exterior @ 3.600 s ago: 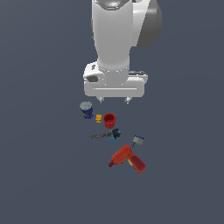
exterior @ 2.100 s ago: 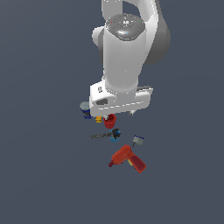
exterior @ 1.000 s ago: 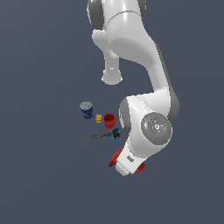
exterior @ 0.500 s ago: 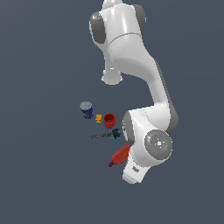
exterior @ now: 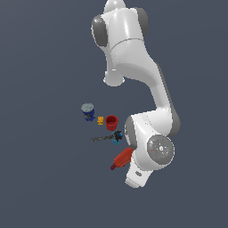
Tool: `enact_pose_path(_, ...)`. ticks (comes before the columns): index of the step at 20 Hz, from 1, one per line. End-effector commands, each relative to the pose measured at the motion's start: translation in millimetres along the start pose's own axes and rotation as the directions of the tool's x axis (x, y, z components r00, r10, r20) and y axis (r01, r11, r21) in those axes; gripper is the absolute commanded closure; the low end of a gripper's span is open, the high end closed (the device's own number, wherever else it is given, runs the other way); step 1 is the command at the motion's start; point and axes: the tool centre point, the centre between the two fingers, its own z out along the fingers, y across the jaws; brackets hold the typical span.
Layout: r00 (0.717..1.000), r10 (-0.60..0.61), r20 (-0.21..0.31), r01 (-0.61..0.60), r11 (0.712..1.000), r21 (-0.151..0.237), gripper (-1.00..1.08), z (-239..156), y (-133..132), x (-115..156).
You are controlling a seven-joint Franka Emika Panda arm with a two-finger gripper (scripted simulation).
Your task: Pick up a designated object from a clutter of objects.
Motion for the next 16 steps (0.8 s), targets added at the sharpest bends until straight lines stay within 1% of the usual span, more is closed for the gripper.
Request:
enact_pose_path(1,1.000,-0.002,0.001,0.002,1.000,0.001,-1.00,10,0,0)
enact_pose_path(7,1.000,-0.004,0.000,0.004,1.000,0.001,-1.00,25,-1,0)
enact_pose_path(8,1.000,-0.004,0.000,0.004,1.000,0.001,1.08,25,-1,0)
enact_pose_path(16,1.000,-0.004,0.000,0.004,1.000,0.001,1.08,25,-1,0)
